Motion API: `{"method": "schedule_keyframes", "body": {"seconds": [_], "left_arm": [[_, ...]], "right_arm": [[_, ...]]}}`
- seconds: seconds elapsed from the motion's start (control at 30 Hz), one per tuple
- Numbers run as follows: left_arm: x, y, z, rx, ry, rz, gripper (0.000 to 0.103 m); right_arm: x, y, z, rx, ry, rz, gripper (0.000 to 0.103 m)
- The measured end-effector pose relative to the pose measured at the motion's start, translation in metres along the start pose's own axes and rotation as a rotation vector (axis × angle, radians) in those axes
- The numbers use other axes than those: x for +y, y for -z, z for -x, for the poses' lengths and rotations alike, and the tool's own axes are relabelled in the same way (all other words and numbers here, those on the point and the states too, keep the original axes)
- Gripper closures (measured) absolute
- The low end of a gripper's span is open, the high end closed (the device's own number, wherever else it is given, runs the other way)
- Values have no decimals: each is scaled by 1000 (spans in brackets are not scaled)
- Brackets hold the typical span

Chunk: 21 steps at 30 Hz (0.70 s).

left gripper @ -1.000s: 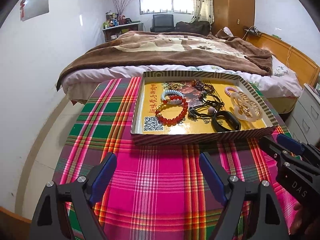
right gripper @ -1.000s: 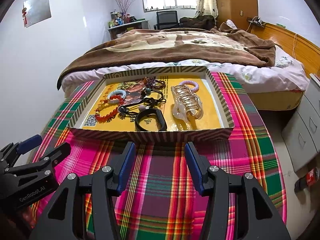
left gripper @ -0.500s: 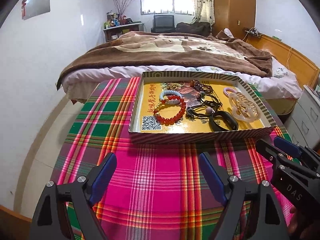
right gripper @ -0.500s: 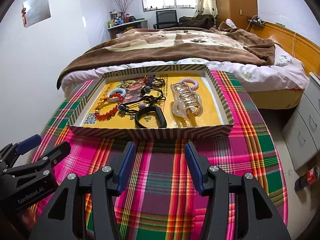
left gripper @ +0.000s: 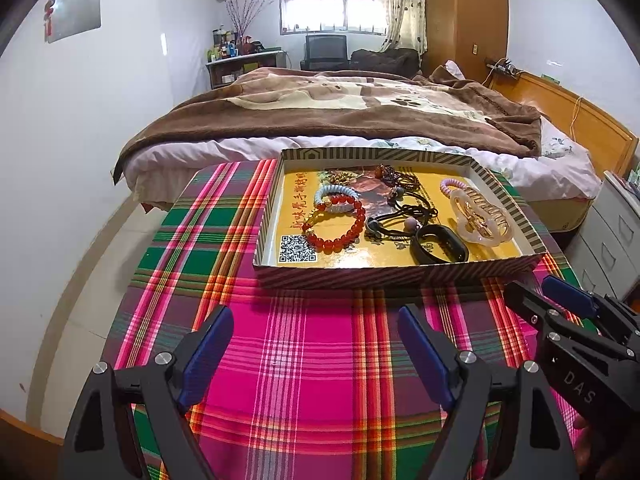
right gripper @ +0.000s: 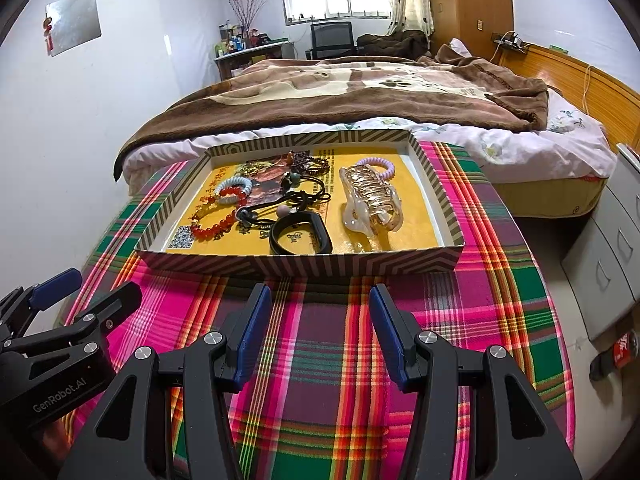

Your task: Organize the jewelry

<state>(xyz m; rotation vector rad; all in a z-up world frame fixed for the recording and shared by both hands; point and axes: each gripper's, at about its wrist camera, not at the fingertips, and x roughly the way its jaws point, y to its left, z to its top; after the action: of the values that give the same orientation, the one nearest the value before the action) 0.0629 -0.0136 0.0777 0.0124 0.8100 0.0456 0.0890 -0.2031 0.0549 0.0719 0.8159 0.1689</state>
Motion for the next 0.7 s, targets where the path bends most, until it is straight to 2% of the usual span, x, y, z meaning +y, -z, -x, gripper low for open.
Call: {"method": "schedule_keyframes", "body": {"seconds": [0.7], "left_arm": [[0,2,6,0,-5,4,19]], "right_arm": [[0,1,1,-1,1,0,51]]}}
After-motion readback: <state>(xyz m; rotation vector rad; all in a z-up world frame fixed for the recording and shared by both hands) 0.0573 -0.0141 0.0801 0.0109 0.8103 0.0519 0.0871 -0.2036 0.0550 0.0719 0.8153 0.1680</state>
